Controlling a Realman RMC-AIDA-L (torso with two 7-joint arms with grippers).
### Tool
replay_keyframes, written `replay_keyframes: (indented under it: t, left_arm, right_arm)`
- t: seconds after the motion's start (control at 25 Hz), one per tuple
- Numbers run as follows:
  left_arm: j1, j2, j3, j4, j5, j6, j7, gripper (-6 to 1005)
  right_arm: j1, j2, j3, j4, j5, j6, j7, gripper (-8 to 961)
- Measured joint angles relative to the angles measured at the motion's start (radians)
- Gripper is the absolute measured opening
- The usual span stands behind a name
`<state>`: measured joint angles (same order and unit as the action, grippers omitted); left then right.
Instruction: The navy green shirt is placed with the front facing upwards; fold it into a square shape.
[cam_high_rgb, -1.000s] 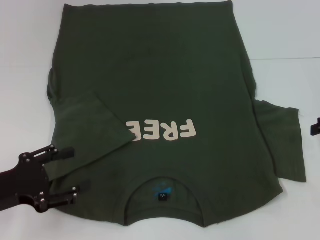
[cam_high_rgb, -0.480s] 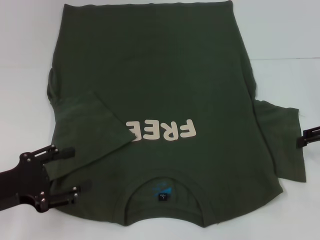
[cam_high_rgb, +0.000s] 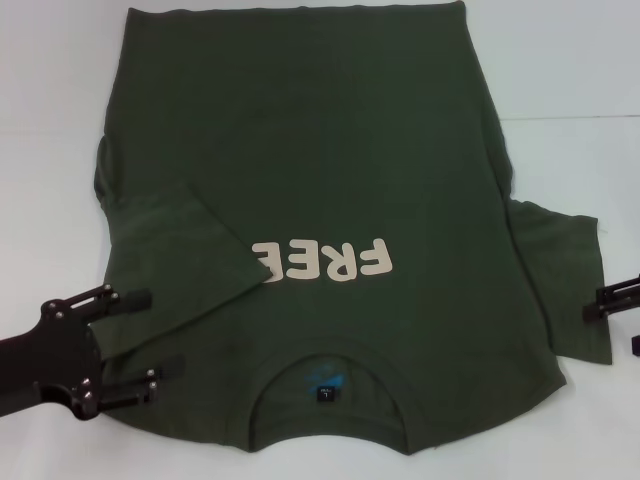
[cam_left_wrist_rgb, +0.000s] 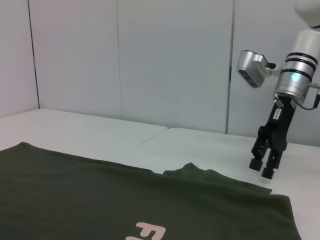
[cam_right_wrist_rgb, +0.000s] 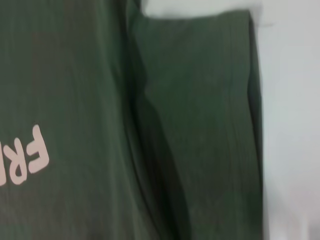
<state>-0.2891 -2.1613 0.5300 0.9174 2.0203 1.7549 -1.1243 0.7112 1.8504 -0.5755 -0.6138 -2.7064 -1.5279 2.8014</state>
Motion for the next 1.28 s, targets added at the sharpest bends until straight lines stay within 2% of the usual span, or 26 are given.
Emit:
replay_keyframes:
  t: [0.28,1.28]
  left_arm:
    - [-0.005,0.0,0.002,0.0,0.0,-0.001,0.0,834]
    - [-0.019,0.0,0.005,0.0,0.0,0.0,-0.009,835]
  right_arm:
    - [-0.001,0.015,-0.001,0.016,0.0,0.0,0.0,879]
    - [-0.013,0.026,0.002,0.017,0.005,0.027,-0.011,873]
